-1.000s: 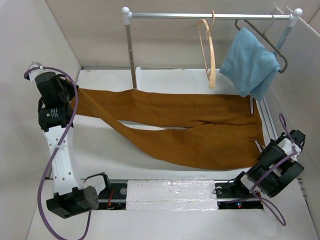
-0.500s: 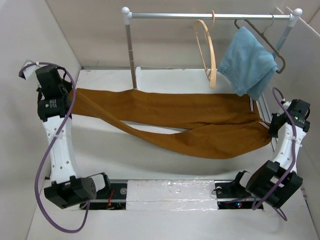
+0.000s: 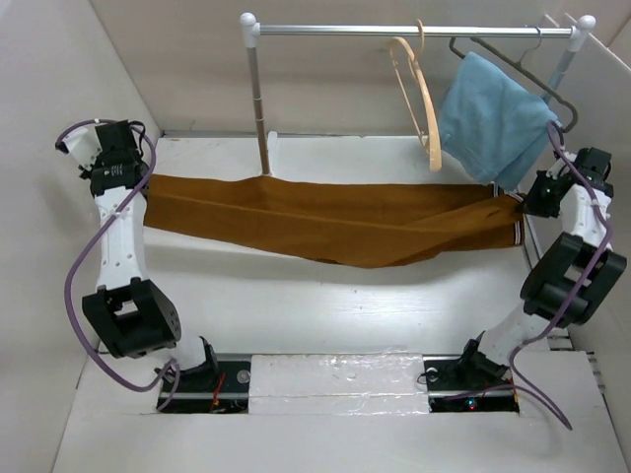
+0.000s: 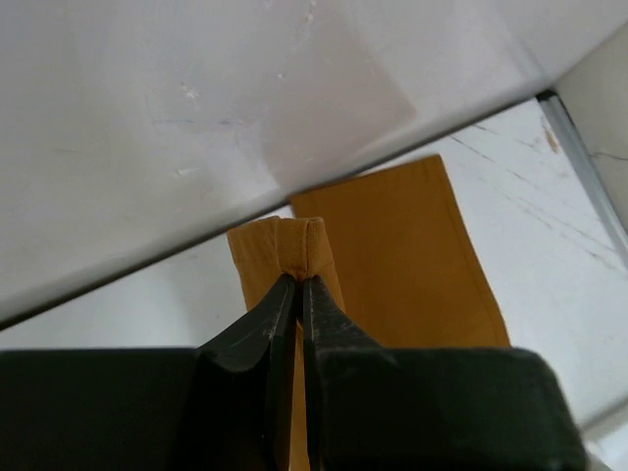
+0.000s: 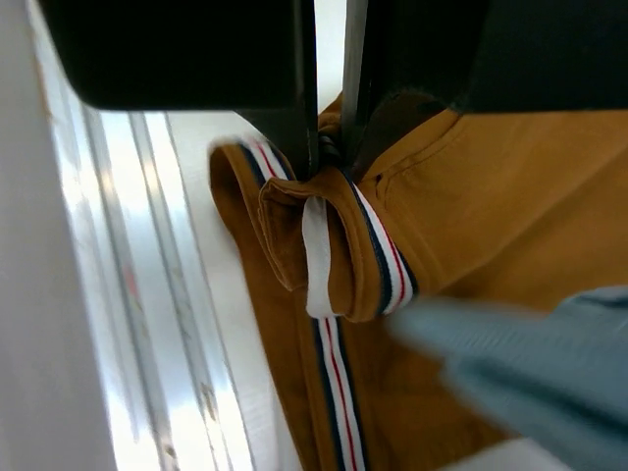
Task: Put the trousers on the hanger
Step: Fold the trousers
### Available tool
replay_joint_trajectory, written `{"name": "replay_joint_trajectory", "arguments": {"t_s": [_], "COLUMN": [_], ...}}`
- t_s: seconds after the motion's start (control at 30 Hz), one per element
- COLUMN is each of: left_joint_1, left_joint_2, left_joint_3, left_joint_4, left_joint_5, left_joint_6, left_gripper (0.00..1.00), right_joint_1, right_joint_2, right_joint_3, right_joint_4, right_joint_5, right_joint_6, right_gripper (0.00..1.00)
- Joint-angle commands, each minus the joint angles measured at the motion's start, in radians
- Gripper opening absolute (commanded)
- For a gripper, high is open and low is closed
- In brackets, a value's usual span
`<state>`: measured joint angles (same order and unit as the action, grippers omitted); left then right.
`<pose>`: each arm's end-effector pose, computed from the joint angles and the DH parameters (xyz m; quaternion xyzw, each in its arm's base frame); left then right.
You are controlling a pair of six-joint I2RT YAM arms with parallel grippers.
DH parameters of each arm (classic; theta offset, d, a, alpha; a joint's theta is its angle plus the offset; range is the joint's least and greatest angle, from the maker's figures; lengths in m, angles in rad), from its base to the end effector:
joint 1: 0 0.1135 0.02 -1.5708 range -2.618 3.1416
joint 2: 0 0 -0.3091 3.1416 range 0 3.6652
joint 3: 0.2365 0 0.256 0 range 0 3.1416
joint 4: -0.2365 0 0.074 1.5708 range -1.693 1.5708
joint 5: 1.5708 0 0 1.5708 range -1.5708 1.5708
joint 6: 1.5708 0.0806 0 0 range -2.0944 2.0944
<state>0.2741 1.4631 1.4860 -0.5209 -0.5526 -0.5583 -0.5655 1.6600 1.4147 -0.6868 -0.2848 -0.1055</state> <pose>0.3346 0.1380 0.4184 -0.4618 0.7000 0.1625 0.5199 0.3446 -0.1919 0.2976 0.1709 0.9252 0.0249 0.3378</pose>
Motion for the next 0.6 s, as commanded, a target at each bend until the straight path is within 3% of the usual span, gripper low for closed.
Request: {"name": "replay_joint_trajectory", "arguments": {"t_s": [0.0,0.2,0.27,0.37,0.43,0.5,0.57], "left_joint_1": [0.0,-0.019,-0.03,-0.062,-0.062,-0.072,-0.072], "left_joint_2": [0.02,0.219,0.323,0.495,0.517,0.571,0.6], "left_joint_3": [0.064,0.192,0.236,0.42,0.437,0.462,0.464], "left_joint_4": [0.075,0.075,0.072,0.058,0.064,0.081,0.081], "left_joint_5": [-0.151,-0.214,-0.236,-0.239,-0.228,-0.205,-0.173], "left_joint_6": [0.07,0.113,0.115,0.132,0.156,0.164,0.179], "left_gripper": [0.0,0.0,0.0,0.0,0.0,0.06,0.18], "right_joint_1": [0.009,0.029,0.059,0.1,0.116,0.13,0.142], "right_joint_2": [0.082,0.219,0.24,0.279,0.287,0.308,0.314], "right_joint_3": [0.093,0.089,0.06,0.027,0.021,0.018,0.013], "right_joint_4": [0.228,0.467,0.579,0.719,0.74,0.779,0.826], "right_joint_5": [-0.099,-0.204,-0.202,-0.151,-0.142,-0.128,-0.123], "right_joint_6": [0.073,0.283,0.366,0.484,0.528,0.582,0.604], "right_gripper": [0.0,0.0,0.0,0.0,0.01,0.09,0.34]}}
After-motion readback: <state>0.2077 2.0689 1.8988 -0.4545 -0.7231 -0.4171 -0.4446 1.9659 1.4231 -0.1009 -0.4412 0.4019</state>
